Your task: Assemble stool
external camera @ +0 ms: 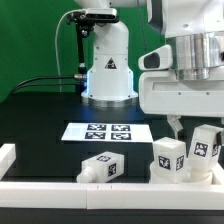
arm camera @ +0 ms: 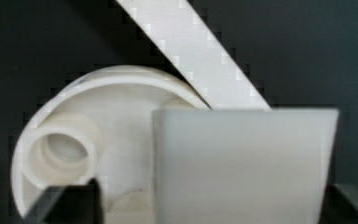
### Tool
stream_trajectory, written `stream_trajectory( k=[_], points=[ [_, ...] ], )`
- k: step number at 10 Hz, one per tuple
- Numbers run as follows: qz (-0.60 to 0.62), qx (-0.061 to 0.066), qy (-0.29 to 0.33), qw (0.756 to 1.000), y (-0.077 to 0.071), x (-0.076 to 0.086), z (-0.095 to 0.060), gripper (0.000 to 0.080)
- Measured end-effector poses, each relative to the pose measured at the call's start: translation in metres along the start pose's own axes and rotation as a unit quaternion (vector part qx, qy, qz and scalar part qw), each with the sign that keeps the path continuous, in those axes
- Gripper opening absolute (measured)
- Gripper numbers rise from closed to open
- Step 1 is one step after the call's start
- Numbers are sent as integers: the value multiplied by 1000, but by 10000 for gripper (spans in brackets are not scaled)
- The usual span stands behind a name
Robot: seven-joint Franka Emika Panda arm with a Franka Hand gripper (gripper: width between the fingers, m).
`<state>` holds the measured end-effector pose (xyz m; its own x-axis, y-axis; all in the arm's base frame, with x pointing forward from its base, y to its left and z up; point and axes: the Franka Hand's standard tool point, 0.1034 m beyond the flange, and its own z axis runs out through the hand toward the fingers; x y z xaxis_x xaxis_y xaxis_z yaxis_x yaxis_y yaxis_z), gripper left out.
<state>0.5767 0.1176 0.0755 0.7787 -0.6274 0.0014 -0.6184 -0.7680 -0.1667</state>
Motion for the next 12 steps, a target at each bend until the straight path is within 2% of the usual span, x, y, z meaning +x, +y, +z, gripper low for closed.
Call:
stream_trajectory(
  k=[1, 3, 6, 7, 9, 10, 11, 12],
  points=[
    [-26, -1, -2, 1000, -1, 0, -1, 619],
    [-121, -11, -23, 992, -6, 1, -7, 643],
    [-343, -13, -53, 938, -16, 5, -29, 649],
    [-346, -11, -48, 937, -17, 7, -27, 649],
    [-418, -11, -49, 907, -14, 8, -26, 649],
    [-458, -11, -49, 887, -15, 7, -26, 649],
    [-537, -24, -45, 842, -21, 4, -29, 649],
    [-621, -28, -44, 782, -28, 0, -33, 649]
  ],
)
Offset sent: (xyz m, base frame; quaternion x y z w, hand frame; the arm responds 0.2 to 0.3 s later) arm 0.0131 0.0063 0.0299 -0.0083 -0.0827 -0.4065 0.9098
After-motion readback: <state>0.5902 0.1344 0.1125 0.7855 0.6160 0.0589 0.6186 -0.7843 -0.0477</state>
